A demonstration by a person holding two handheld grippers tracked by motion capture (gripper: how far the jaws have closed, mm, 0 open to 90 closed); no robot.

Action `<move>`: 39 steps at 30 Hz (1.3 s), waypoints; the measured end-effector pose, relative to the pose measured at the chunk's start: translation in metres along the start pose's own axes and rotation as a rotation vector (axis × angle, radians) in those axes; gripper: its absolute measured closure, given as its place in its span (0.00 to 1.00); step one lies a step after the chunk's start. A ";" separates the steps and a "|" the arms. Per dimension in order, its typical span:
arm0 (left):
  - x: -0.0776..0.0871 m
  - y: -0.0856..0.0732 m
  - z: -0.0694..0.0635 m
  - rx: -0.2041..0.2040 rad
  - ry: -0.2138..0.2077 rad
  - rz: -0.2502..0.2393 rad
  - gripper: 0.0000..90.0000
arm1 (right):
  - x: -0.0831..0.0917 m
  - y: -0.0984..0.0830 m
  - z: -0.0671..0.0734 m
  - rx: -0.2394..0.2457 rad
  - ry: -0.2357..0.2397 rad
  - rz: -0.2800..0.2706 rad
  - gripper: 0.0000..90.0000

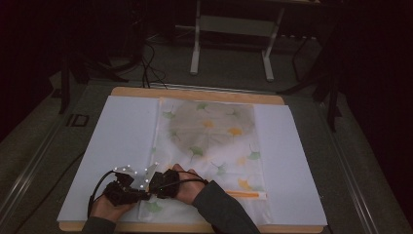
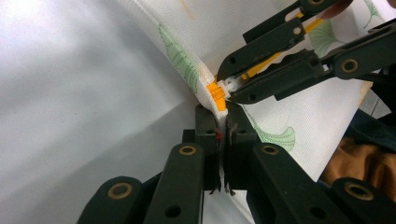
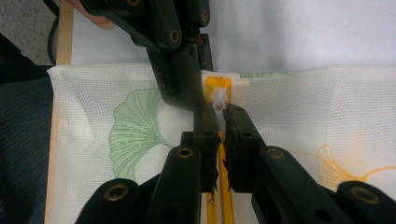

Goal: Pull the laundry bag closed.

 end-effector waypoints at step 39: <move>0.006 0.000 0.001 -0.006 -0.025 -0.022 0.97 | -0.003 -0.019 -0.001 -0.013 0.007 0.038 0.94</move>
Point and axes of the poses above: each handheld gripper's, and its own axes: x roughly backward along the jaws, y roughly out of its top, z roughly to its left, the point moved 7 cm from there along -x, roughly forward along the jaws, and after that the axes turned 6 degrees about z, right-handed, at the moved point
